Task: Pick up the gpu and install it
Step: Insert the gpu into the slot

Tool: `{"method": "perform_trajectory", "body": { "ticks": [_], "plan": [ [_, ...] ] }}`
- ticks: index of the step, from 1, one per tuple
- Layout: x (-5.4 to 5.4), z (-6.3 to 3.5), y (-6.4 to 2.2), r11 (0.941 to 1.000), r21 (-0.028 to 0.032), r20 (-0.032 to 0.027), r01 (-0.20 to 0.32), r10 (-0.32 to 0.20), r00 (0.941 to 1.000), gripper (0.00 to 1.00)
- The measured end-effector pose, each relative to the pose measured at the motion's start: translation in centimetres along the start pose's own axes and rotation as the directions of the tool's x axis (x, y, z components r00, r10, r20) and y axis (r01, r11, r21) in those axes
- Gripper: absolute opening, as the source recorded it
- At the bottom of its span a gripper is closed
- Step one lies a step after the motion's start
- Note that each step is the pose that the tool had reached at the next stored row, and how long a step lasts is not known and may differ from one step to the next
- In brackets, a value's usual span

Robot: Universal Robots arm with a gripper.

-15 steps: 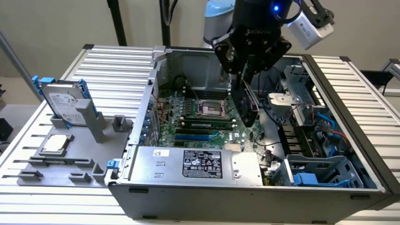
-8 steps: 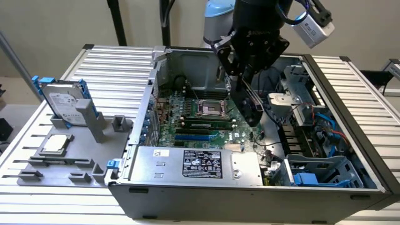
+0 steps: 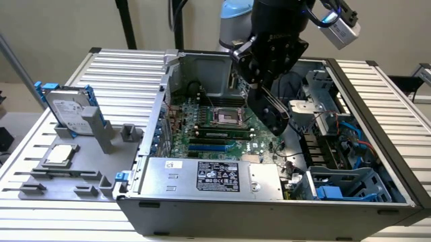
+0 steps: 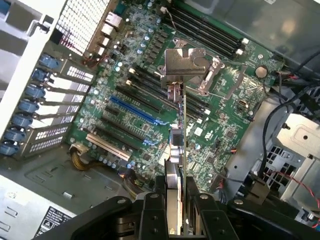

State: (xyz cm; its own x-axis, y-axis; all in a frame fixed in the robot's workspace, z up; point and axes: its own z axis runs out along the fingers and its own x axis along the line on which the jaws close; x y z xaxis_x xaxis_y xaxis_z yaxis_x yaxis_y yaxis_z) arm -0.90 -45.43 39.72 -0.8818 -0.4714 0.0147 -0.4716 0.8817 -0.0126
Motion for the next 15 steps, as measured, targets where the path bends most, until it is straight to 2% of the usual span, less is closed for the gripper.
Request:
{"method": "perform_trajectory", "body": {
  "ticks": [4,8,11,15],
  "plan": [
    [0.00,0.09,0.00,0.9974,0.0012,0.0009,0.072,-0.072,0.9974,0.27],
    [0.00,0.18,0.00,0.9896,0.0024,0.0019,0.144,-0.144,0.9896,0.27],
    [0.00,0.25,0.00,0.9803,0.0035,0.0026,0.198,-0.198,0.9803,0.27],
    [0.00,0.35,0.00,0.9631,0.0048,0.0034,0.269,-0.269,0.9631,0.27]
  ]
}}
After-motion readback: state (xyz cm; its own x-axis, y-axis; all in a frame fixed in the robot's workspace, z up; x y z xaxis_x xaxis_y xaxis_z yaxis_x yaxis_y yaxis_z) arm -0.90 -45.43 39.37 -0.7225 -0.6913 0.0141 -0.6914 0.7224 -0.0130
